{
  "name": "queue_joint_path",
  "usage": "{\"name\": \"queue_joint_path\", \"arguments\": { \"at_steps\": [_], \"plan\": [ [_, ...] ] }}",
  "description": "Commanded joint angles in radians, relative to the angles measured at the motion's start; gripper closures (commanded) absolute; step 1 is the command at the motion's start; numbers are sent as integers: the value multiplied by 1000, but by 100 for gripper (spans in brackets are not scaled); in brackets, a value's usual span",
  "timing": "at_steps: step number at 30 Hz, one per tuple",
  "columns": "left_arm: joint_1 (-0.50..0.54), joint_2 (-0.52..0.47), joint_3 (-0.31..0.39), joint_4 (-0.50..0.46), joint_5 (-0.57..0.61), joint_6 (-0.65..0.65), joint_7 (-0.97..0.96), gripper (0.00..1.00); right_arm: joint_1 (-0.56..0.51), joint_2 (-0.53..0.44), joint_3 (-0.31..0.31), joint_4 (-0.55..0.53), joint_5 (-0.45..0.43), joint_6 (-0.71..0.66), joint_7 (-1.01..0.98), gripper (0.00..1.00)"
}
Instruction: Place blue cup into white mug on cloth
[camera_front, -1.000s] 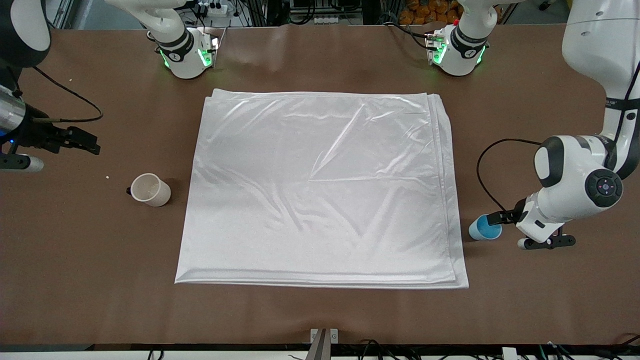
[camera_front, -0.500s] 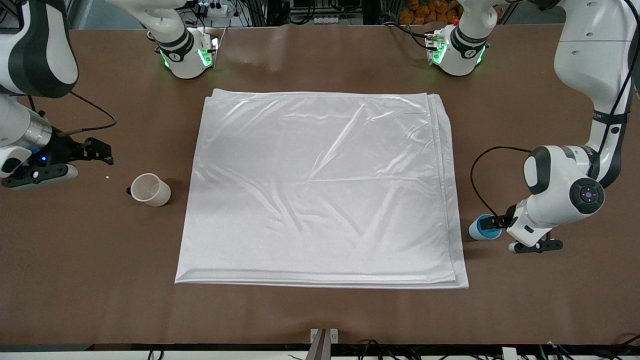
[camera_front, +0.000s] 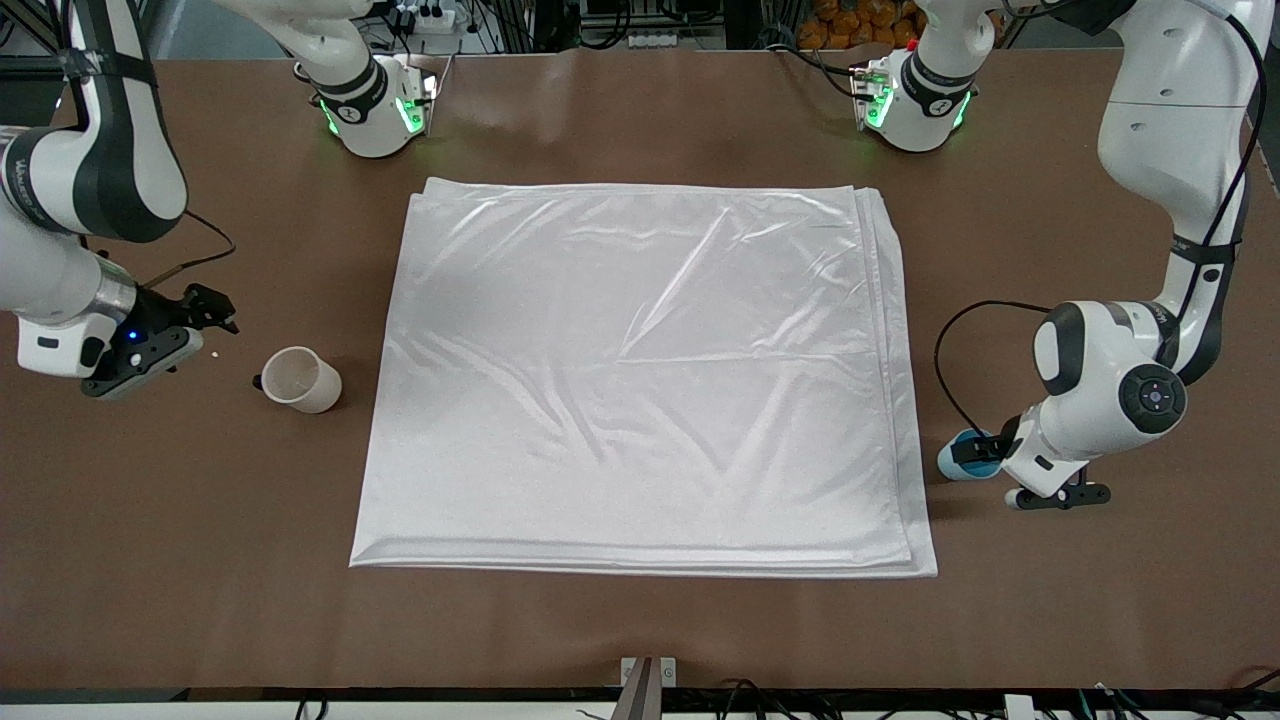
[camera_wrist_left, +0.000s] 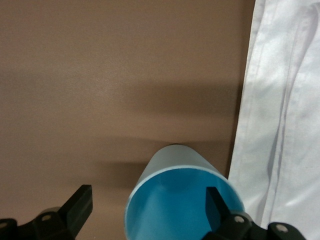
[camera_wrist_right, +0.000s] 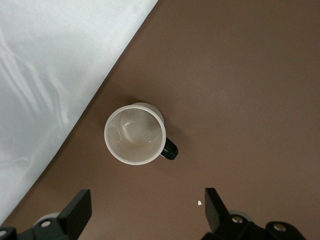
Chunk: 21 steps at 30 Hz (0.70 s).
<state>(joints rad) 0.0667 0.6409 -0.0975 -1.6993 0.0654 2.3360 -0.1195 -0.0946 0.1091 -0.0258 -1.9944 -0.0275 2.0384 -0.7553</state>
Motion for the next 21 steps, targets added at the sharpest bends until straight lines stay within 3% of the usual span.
{"name": "queue_joint_path", "arguments": {
  "at_steps": [1,6,12,21],
  "plan": [
    [-1,10,-2,12,28,9,-2,24,-17,46,9,0,-34,28,-108,0],
    [-2,10,-2,12,28,9,0,66,-22,76,9,-1,-49,48,-191,0],
    [-5,10,-2,10,28,8,4,97,-28,127,9,0,-54,106,-315,0],
    [-13,2,-2,12,31,8,4,100,-31,176,9,-1,-100,201,-481,0]
  ]
}}
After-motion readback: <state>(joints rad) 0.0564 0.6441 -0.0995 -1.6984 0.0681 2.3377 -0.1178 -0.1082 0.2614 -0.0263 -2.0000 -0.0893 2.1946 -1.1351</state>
